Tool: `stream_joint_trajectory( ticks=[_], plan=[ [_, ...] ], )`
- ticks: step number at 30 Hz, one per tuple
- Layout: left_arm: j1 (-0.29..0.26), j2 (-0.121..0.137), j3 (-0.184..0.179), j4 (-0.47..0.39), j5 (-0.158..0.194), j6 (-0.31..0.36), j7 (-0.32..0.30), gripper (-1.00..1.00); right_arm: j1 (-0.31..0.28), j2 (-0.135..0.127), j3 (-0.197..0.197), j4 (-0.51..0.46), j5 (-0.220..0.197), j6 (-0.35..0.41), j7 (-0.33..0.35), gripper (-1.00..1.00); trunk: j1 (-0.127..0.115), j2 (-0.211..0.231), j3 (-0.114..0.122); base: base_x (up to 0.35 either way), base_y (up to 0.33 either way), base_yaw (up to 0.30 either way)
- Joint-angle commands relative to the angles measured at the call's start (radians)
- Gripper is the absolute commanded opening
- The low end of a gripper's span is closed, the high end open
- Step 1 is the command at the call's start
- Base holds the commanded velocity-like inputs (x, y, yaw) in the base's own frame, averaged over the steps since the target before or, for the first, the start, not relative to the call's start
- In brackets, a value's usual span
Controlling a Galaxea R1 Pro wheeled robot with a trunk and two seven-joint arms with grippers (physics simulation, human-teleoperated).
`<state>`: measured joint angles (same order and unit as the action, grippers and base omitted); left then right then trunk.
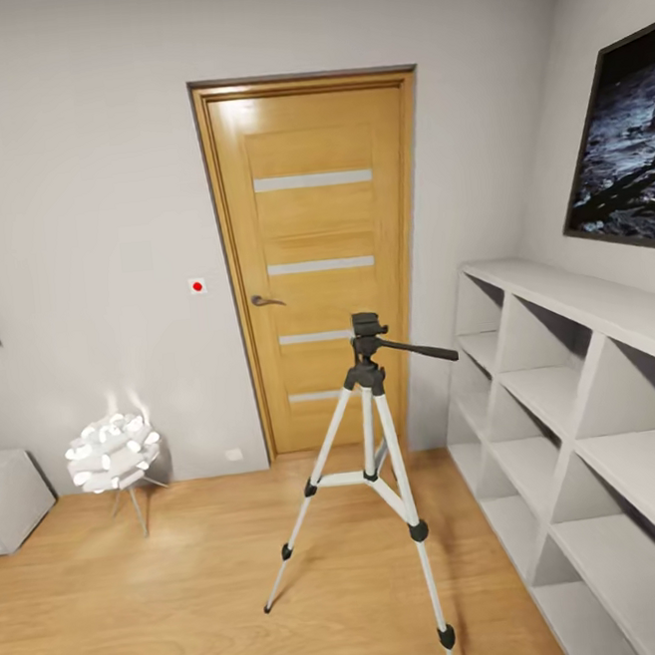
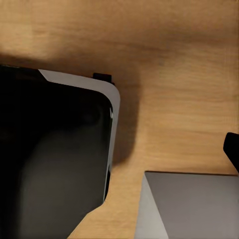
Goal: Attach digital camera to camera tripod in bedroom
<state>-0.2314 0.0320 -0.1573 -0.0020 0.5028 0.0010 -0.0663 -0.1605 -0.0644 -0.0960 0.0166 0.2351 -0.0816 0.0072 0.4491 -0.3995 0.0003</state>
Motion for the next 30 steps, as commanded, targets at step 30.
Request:
stream_joint_trajectory(
  ticks=[30],
  plan=[
    [0.0, -0.001, -0.01, 0.0, 0.005, -0.011, -0.009, -1.0, -0.001, 0.003, -0.018, 0.002, 0.001, 0.005, 0.002, 1.0, 0.001, 0.0, 0.0, 0.275, 0.232, -0.128]
  ],
)
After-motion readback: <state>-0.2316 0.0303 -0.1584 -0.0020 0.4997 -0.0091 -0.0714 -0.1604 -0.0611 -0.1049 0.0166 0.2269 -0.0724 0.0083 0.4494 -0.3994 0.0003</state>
